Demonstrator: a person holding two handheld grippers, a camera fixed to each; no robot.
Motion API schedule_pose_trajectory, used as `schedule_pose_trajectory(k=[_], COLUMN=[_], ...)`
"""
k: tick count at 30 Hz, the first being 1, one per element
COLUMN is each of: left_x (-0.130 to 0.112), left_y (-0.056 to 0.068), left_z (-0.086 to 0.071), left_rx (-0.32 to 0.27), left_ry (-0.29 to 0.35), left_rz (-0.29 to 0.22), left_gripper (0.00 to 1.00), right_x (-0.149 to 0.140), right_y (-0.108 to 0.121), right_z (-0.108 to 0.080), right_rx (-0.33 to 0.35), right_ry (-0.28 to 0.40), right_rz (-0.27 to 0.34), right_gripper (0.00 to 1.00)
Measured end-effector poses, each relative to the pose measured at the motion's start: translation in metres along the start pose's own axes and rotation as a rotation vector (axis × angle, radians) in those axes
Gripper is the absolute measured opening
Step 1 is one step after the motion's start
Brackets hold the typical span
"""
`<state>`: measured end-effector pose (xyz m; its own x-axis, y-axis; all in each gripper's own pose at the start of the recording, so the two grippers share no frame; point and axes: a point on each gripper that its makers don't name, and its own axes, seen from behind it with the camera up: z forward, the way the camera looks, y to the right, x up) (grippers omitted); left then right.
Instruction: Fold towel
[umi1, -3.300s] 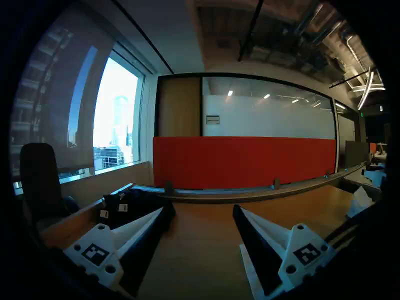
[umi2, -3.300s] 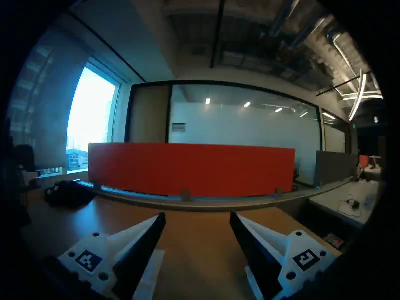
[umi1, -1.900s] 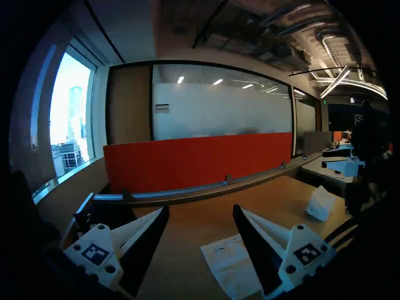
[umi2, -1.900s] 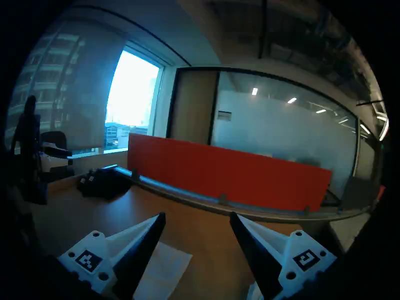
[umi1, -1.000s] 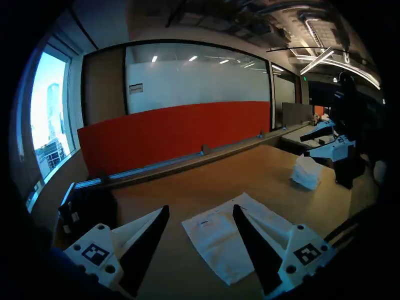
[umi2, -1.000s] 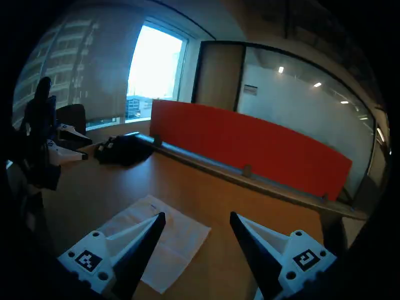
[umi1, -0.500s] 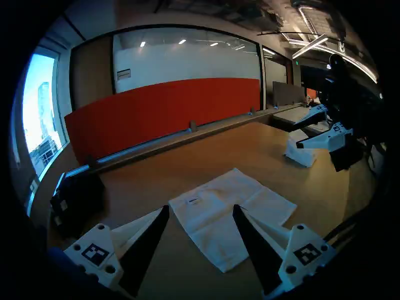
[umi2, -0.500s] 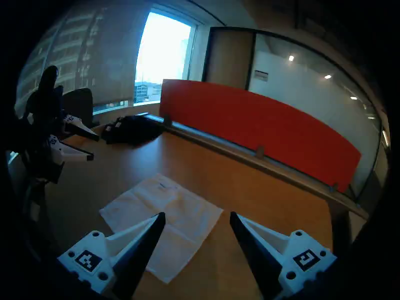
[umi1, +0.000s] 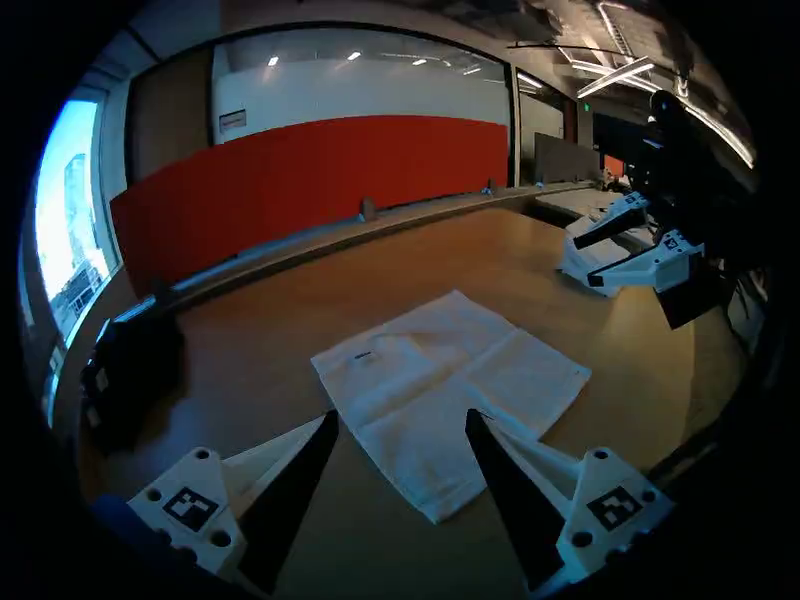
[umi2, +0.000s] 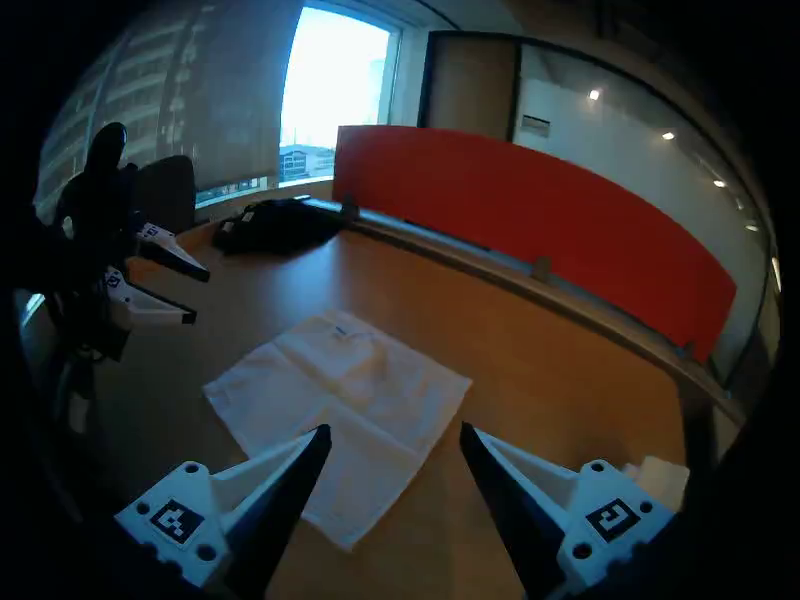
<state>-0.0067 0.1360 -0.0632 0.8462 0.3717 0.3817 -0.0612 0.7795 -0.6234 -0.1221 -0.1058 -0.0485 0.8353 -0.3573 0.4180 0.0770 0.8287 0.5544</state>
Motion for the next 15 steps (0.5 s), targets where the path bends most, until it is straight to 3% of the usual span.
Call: schedule_pose_trajectory(k=[15], left_x=[-0.053], left_y=[0.007], left_z=[0.025], left_rx=[-0.03], left_ry=[-0.106], left_rz=[0.003], left_gripper=[0.94], right_x=[-0.046], right_y=[-0.016], right_z=[0.022], right_rx=[0.039], right_ry=[-0.073], right_rz=[0.002], right_gripper=[1.0])
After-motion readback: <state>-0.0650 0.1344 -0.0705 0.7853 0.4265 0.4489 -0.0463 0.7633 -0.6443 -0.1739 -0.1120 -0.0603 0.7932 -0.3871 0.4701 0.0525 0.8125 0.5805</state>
